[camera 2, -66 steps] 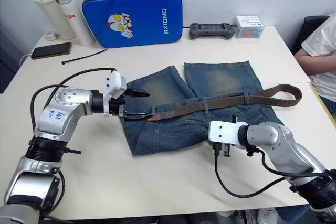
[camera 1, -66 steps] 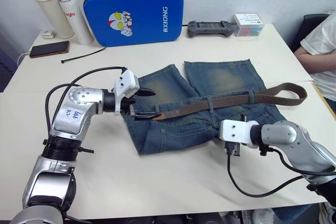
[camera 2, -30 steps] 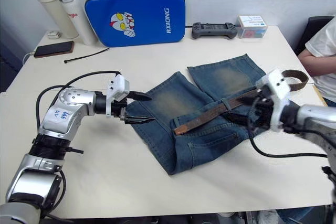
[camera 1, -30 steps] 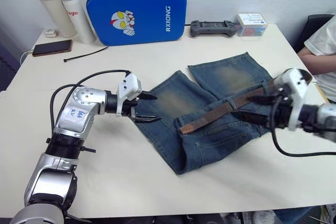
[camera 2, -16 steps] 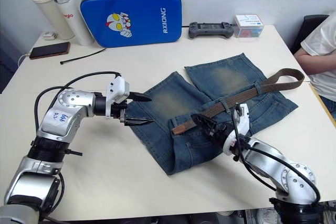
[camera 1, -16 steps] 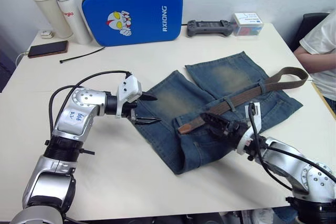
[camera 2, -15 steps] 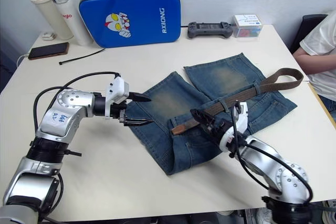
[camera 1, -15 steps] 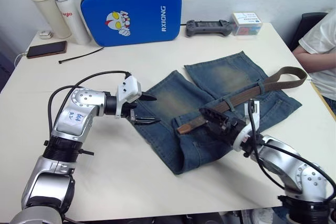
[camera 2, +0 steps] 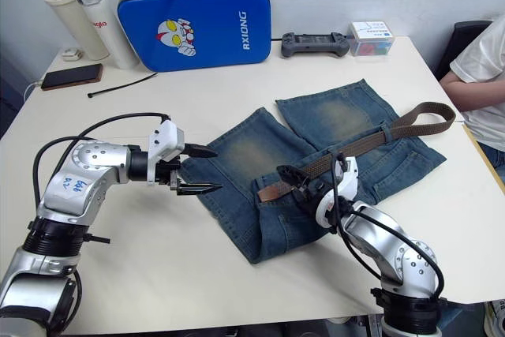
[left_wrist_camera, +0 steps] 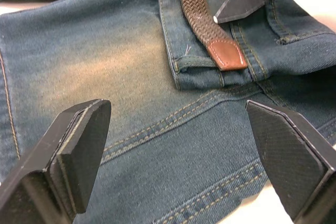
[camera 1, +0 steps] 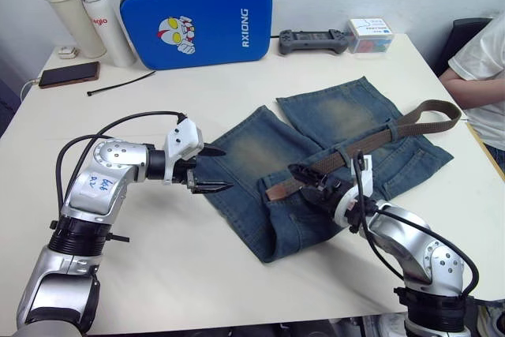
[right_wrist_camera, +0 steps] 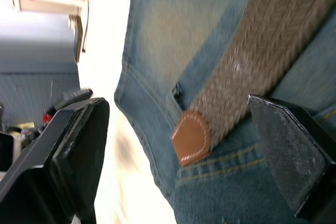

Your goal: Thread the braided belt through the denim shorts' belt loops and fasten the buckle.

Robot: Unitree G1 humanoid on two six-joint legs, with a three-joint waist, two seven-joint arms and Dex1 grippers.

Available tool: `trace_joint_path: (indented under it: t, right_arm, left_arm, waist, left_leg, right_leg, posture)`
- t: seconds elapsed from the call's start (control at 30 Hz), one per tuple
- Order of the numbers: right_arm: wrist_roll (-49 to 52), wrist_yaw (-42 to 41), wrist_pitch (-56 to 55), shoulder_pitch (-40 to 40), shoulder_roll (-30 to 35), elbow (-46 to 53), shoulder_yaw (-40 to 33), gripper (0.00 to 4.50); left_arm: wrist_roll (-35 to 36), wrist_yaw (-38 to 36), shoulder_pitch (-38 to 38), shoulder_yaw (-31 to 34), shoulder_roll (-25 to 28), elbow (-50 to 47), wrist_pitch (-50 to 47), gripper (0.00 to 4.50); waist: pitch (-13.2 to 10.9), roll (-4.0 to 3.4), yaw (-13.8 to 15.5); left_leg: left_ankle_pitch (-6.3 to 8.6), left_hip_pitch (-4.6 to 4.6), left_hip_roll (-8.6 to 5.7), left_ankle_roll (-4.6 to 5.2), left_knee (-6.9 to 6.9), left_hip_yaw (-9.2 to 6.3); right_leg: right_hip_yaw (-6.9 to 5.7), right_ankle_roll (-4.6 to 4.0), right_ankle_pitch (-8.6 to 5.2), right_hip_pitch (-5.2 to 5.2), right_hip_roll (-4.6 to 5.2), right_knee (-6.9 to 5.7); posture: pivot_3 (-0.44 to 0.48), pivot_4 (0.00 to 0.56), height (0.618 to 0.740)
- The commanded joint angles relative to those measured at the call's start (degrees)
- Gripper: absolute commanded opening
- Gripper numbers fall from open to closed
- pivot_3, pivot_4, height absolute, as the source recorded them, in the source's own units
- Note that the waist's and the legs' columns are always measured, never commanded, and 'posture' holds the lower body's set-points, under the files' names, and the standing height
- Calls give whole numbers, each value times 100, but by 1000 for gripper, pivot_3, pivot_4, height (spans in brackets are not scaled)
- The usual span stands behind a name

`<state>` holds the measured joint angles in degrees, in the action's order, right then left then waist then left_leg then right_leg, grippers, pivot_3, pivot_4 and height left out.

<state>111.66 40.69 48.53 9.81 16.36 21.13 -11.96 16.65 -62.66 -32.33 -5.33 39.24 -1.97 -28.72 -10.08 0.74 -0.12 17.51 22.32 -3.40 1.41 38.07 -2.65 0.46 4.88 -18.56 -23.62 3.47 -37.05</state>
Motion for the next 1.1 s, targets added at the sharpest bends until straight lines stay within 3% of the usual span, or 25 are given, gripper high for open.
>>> trace_joint_path:
  t: [0.03,0.4,0.63,0.77,0.87,0.93,0.97,1.1]
  right_arm:
    - [134,-158,249,0,72,83,-199,4489]
    - [134,-137,418,-105,-70,-268,-31,4489]
    - [134,-315,305,194,-464,-468,-285,4489]
    - [134,-412,452,352,-325,-910,-348,4489]
    - [134,-411,446,411,-298,-1109,-357,3641]
    - [134,-552,475,434,-276,-1172,-368,2743]
    - [134,-599,468,445,-276,-1189,-378,2090]
    - [134,-705,312,555,-136,-1185,-429,366]
  left_arm:
    - [71,31,12,132,74,-171,54,4500]
    - [34,13,-109,108,133,-136,74,4500]
    - [37,29,-134,74,113,-146,72,4500]
    - [2,34,-196,99,156,-68,95,4500]
    - [2,29,-236,115,174,-41,98,4500]
    - [8,45,-222,127,189,-51,101,4500]
    - [7,60,-215,131,192,-53,102,4500]
    - [16,96,-225,124,173,-38,88,4500]
  waist:
    - [0,0,-1]
    - [0,-1,-4]
    - [-1,-2,-10]
    - [-1,-2,-11]
    - [-1,-2,-11]
    - [-1,-3,-12]
    - [-2,-3,-12]
    - [-2,-3,-15]
  left_leg:
    - [0,0,0,0,-1,0]
    - [0,0,0,0,-2,1]
    - [0,0,0,0,-3,2]
    - [0,0,0,0,-4,2]
    - [0,0,0,0,-4,1]
    - [0,0,0,0,-4,2]
    - [0,1,0,0,-4,2]
    - [0,1,1,0,-4,2]
  right_leg:
    - [0,0,0,0,0,0]
    - [0,0,0,0,0,0]
    - [1,0,0,-3,0,-2]
    - [0,0,0,-2,0,-1]
    - [0,-1,0,-3,0,-1]
    - [1,-1,0,-3,0,-1]
    - [1,-1,0,-3,0,-1]
    - [1,-1,0,-4,0,-2]
  posture:
    - [0,150,740]
    - [0,150,740]
    - [0,150,740]
    - [0,150,740]
    - [0,150,740]
    - [0,150,740]
    - [0,150,740]
    - [0,150,740]
